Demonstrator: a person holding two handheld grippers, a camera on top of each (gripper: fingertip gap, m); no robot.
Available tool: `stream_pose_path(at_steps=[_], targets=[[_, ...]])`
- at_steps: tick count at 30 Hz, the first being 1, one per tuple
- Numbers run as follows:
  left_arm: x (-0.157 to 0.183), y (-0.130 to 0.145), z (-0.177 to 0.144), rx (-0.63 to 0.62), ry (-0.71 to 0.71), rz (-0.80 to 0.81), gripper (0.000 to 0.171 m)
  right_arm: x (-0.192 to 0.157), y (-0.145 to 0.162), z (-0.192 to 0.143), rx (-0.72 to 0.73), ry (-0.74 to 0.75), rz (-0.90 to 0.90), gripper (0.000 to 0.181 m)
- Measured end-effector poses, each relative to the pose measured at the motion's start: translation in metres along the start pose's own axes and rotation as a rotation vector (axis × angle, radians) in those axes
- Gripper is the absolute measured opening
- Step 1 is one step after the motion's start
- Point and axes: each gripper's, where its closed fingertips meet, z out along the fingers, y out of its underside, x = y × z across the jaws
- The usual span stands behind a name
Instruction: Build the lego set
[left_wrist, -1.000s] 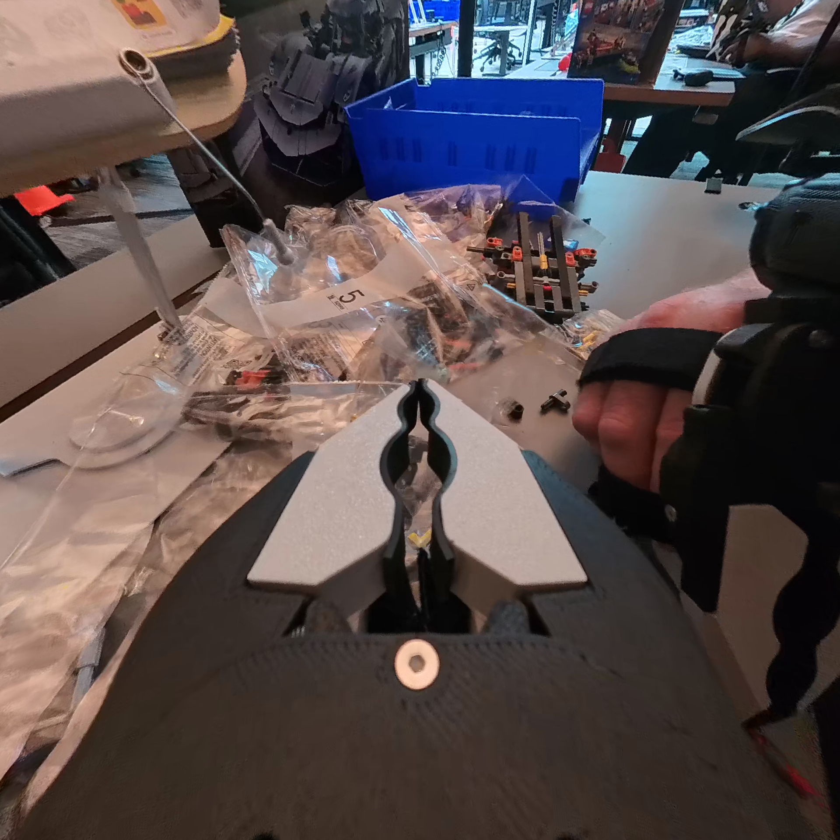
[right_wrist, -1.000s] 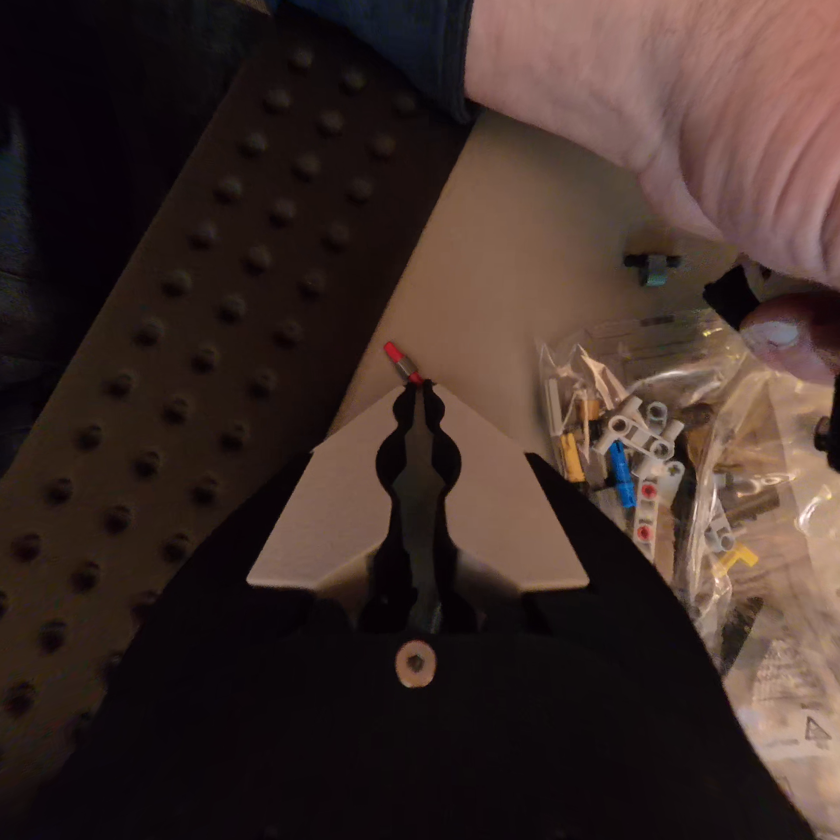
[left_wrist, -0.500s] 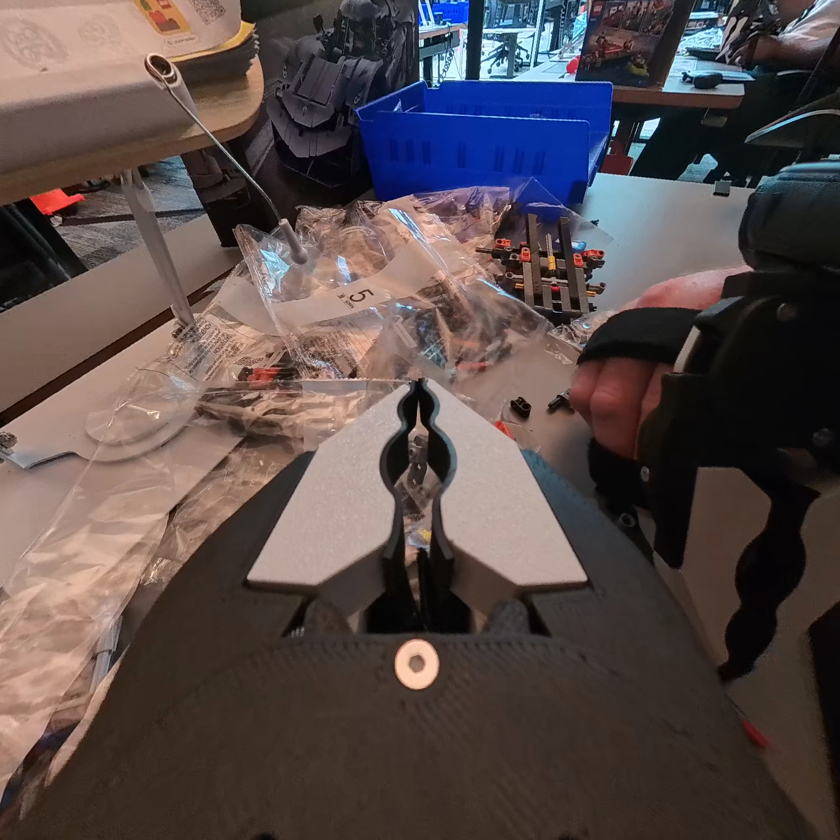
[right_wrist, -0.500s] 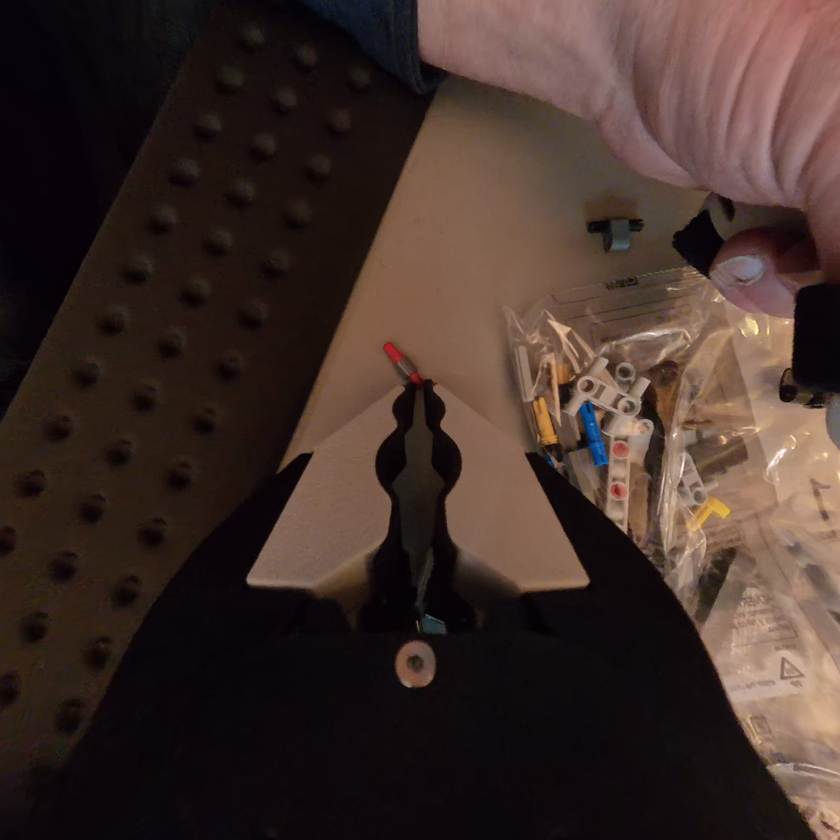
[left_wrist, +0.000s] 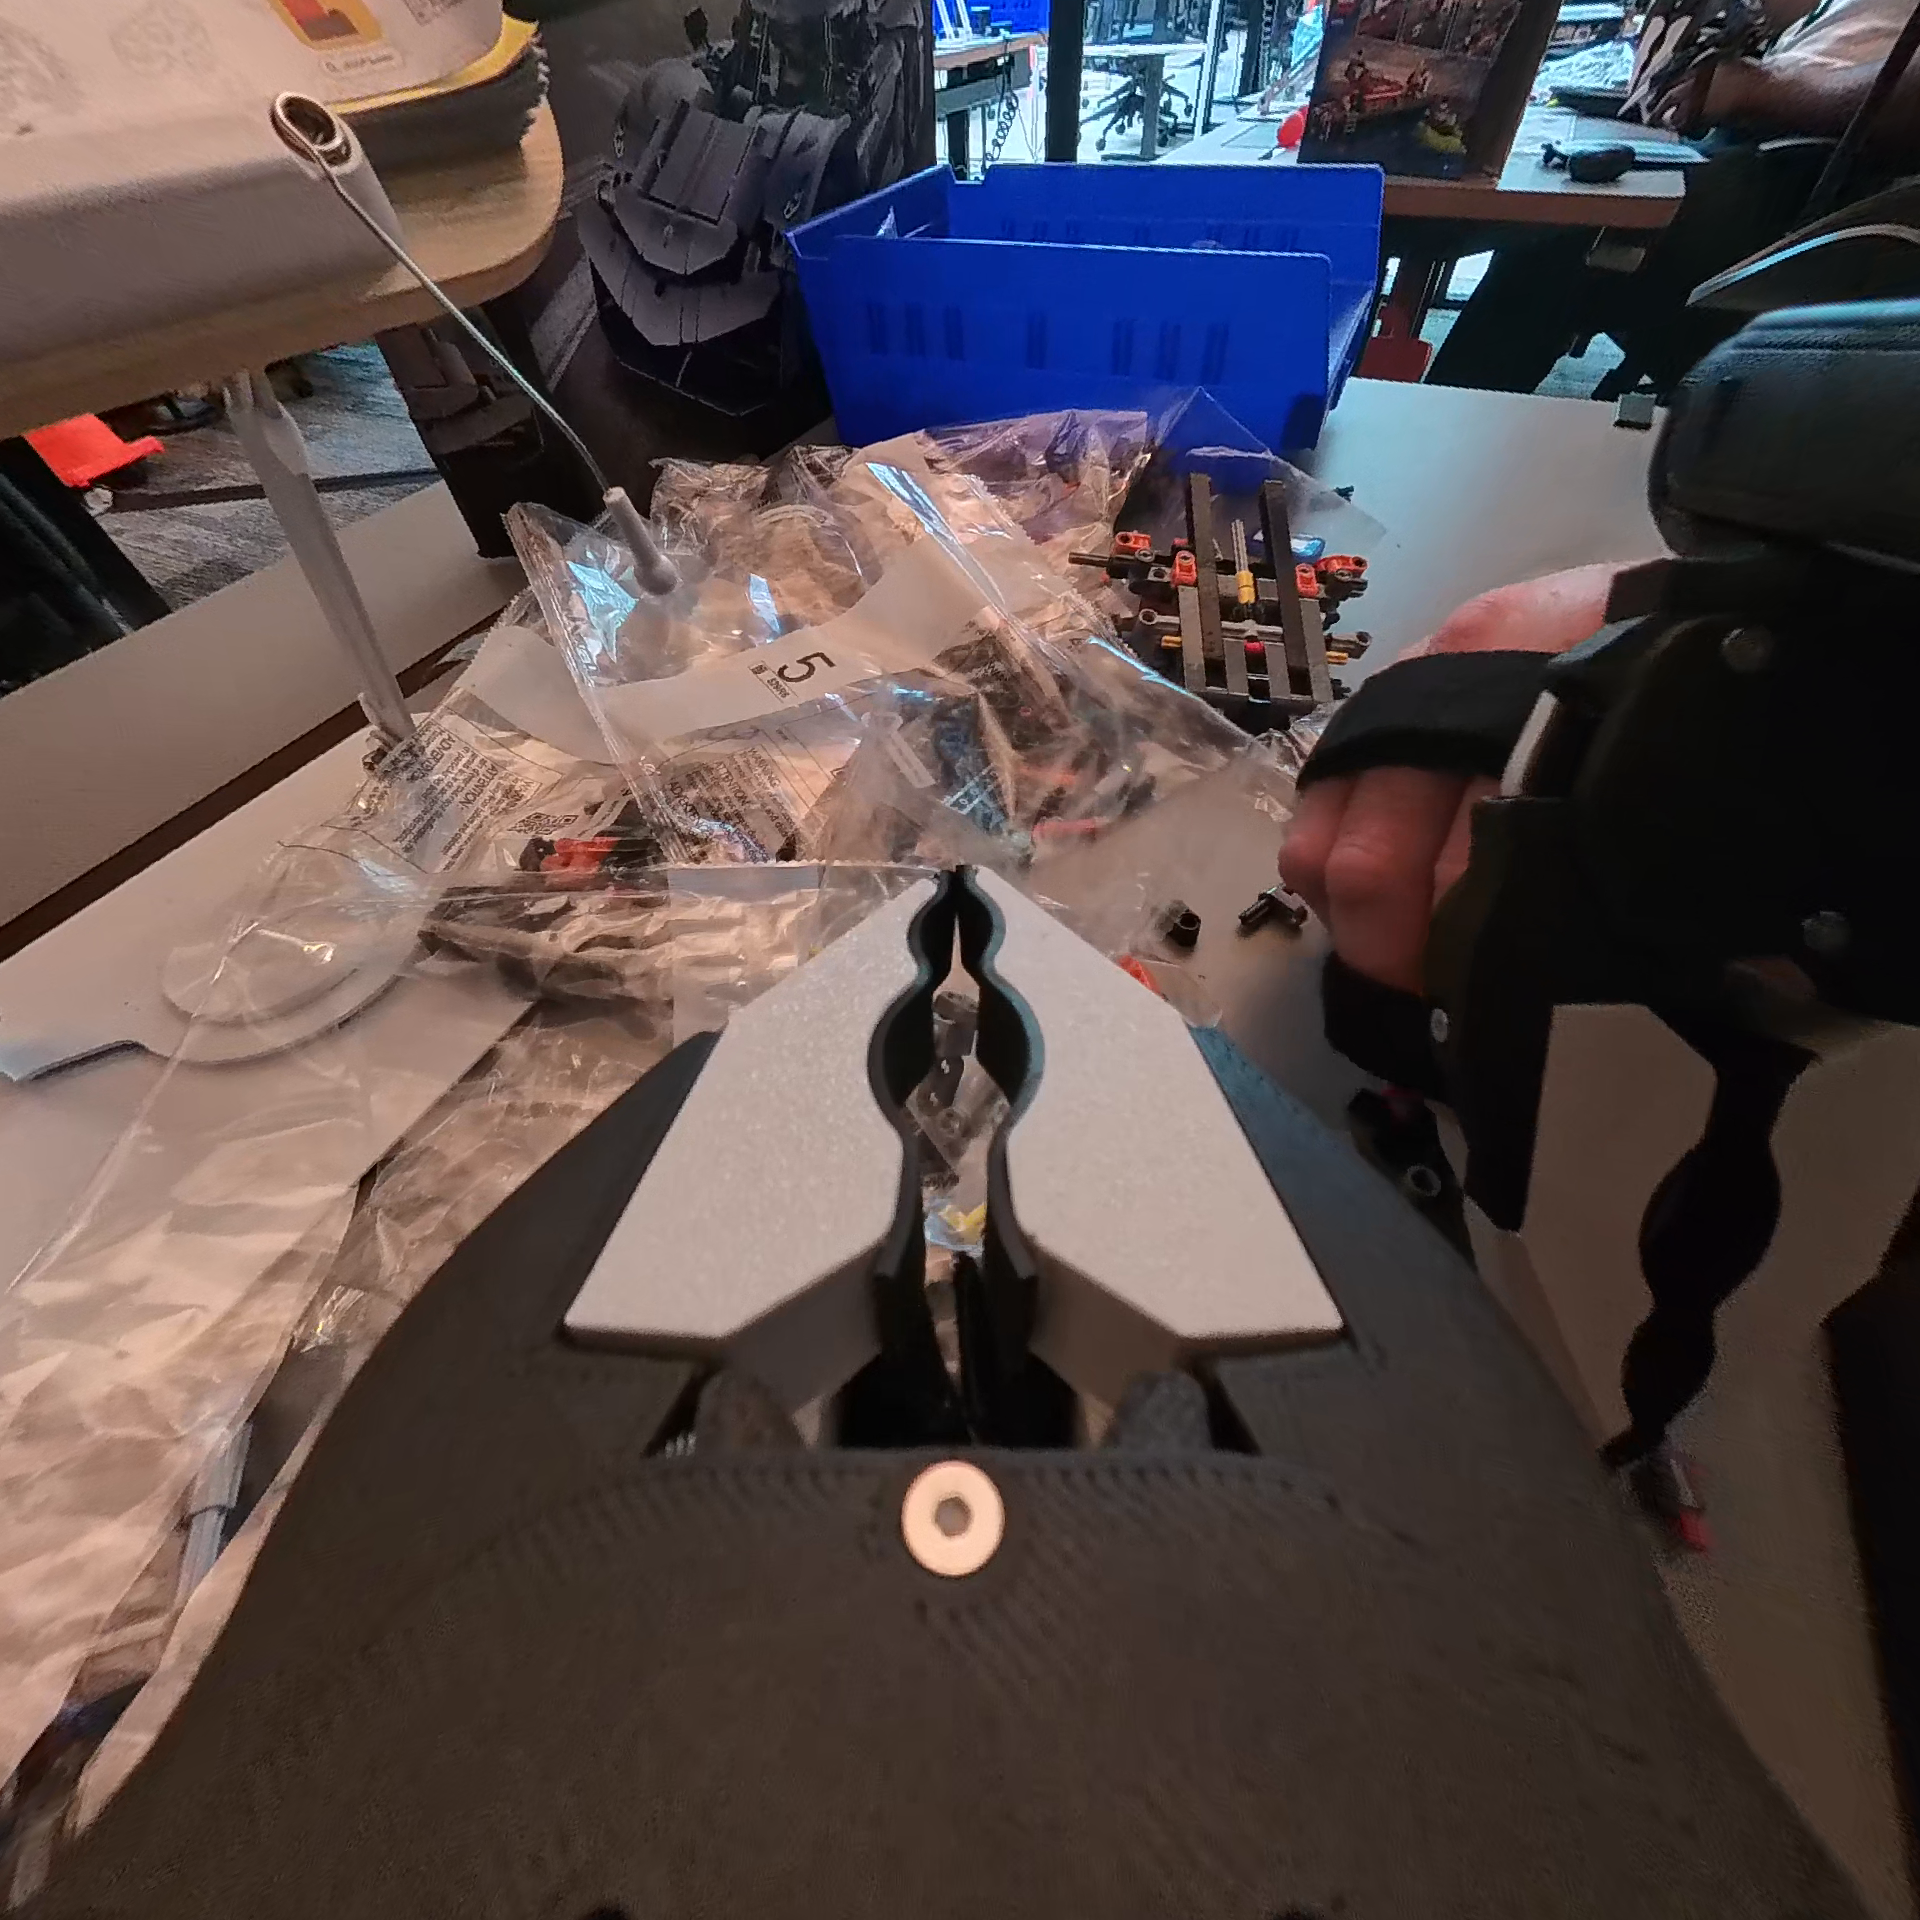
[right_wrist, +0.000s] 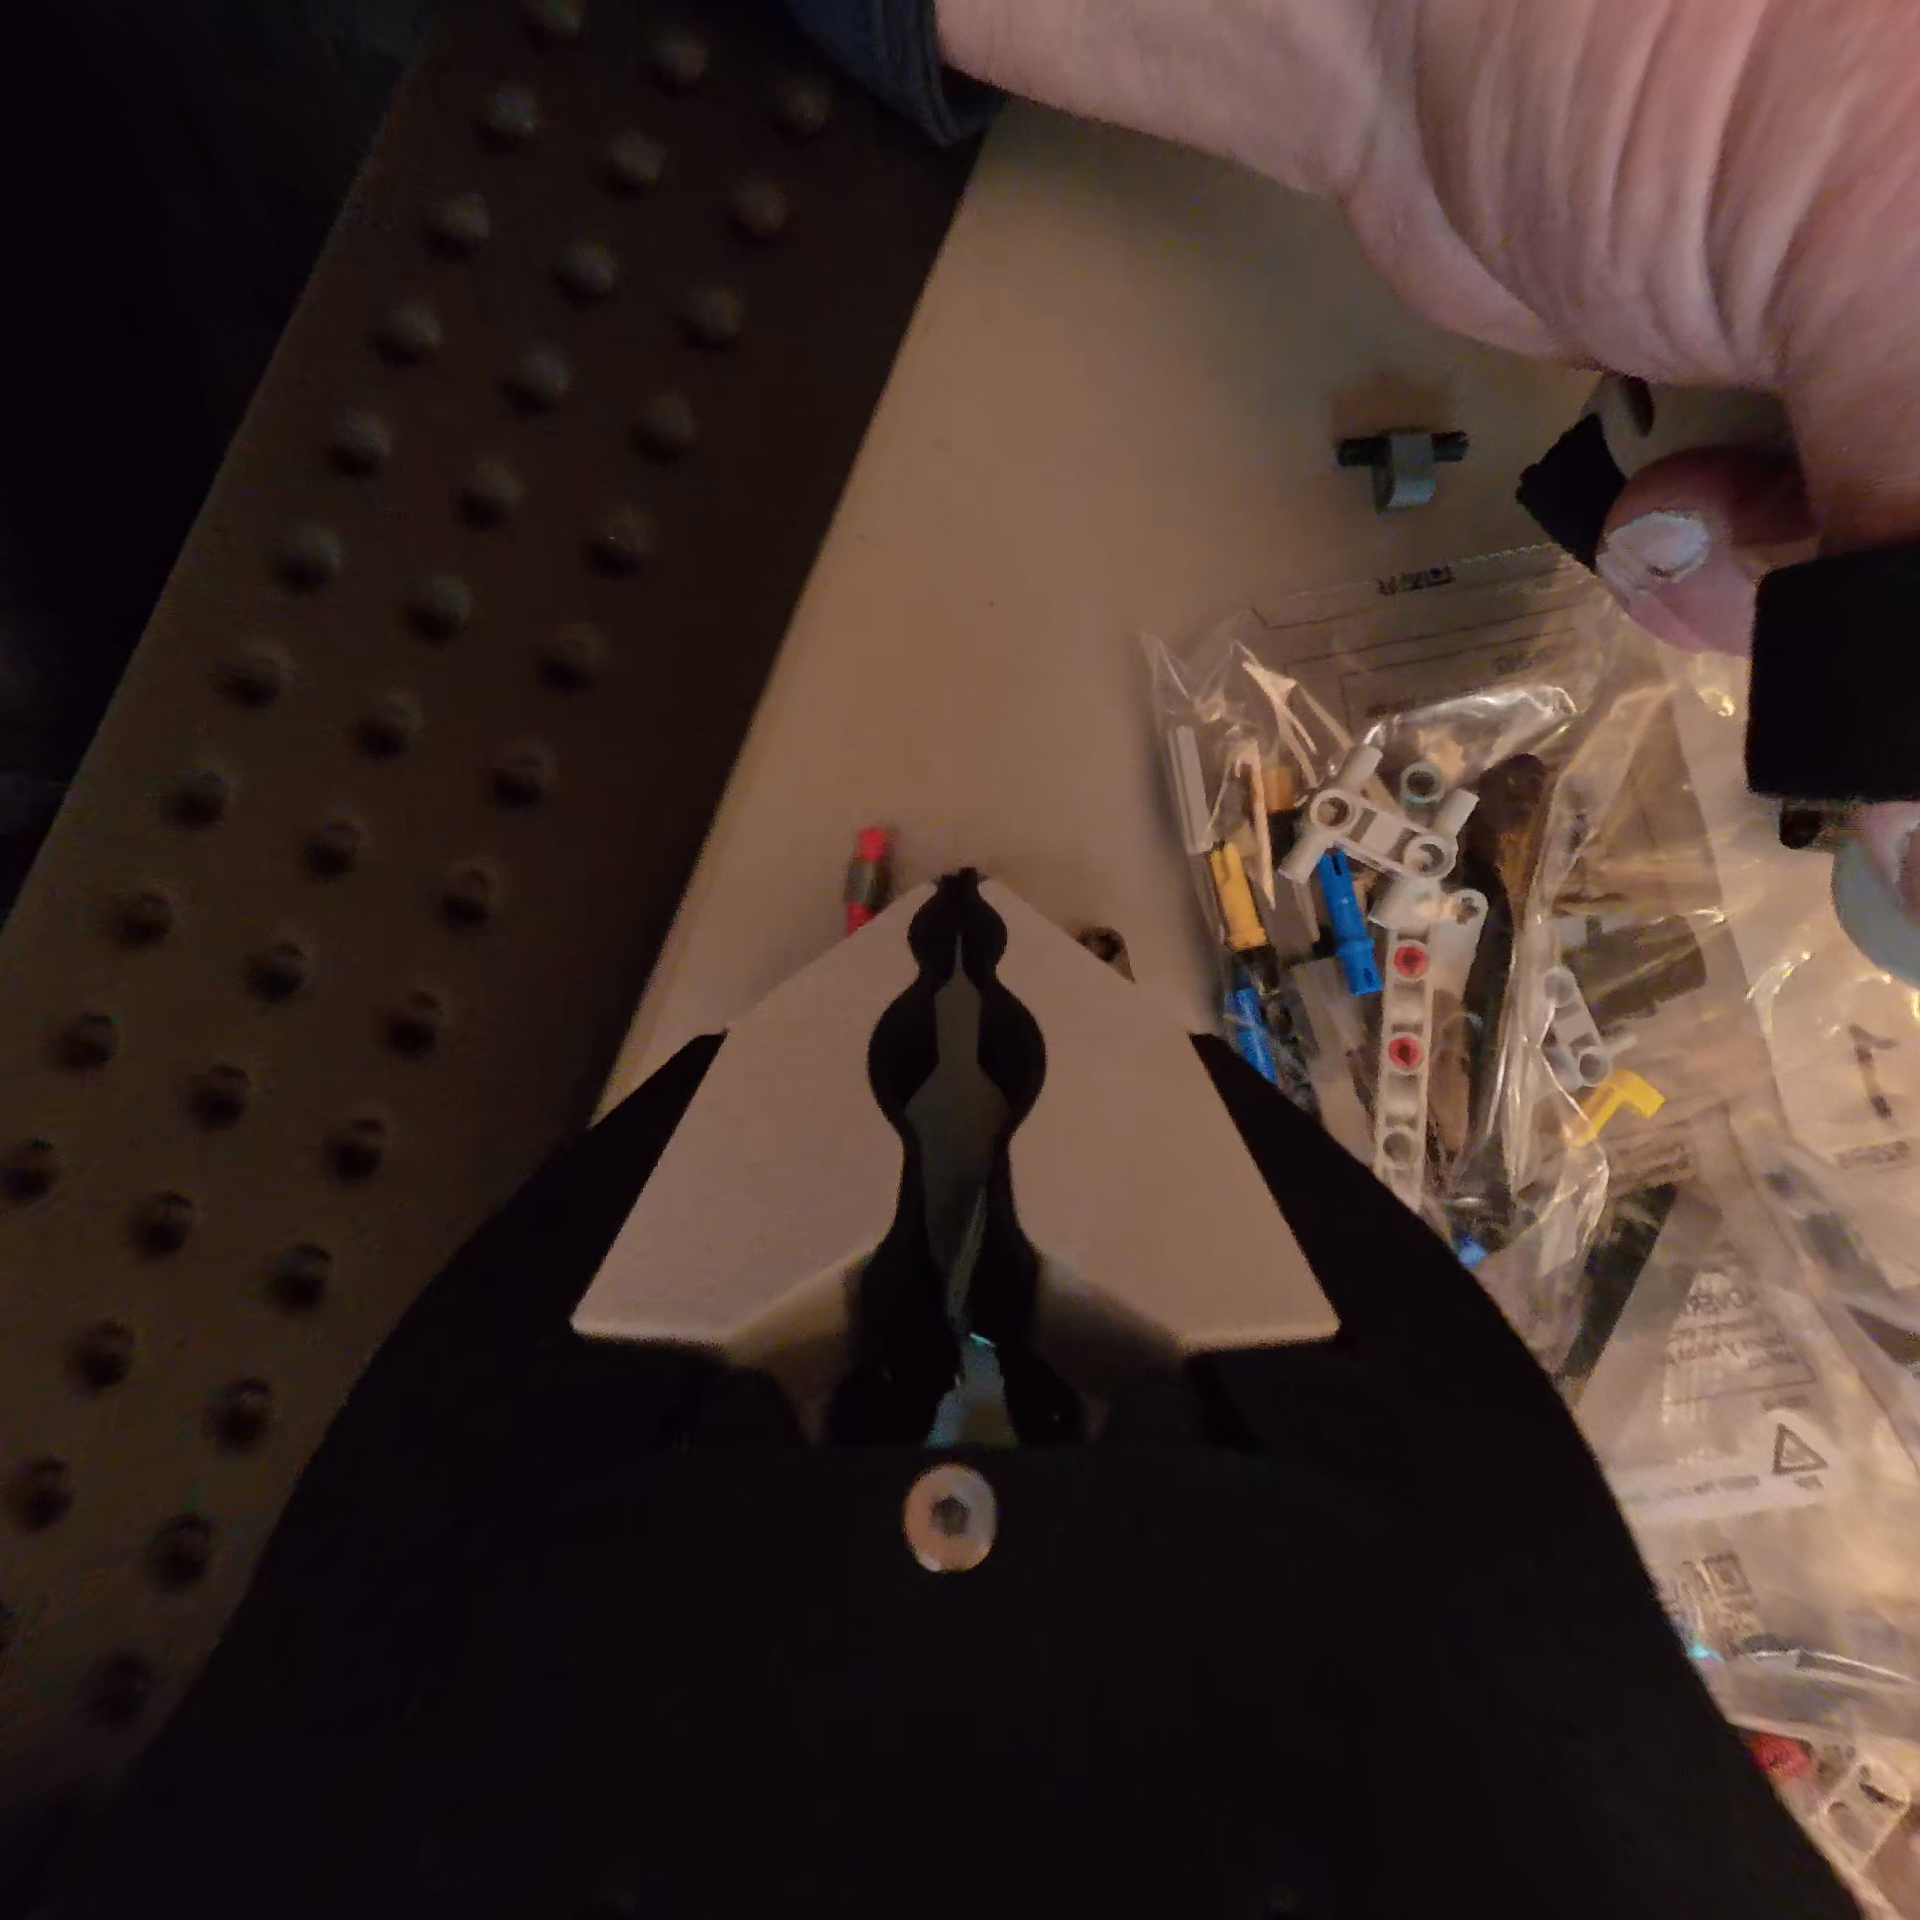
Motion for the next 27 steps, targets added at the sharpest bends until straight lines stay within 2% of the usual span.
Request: stream_pose_path(at_steps=[1,27], targets=[[0.0002,0.0001,0.0001,-0.001,0.001,0.0,0.0,0.0,0.0008,-0.0006,-0.001,-0.001,0.003,0.0],[0.0016,0.0017,0.0019,-0.009,0.0,0.016,0.0,-0.0032,0.0009,-0.0004,0.01,-0.028,0.022,0.0]])
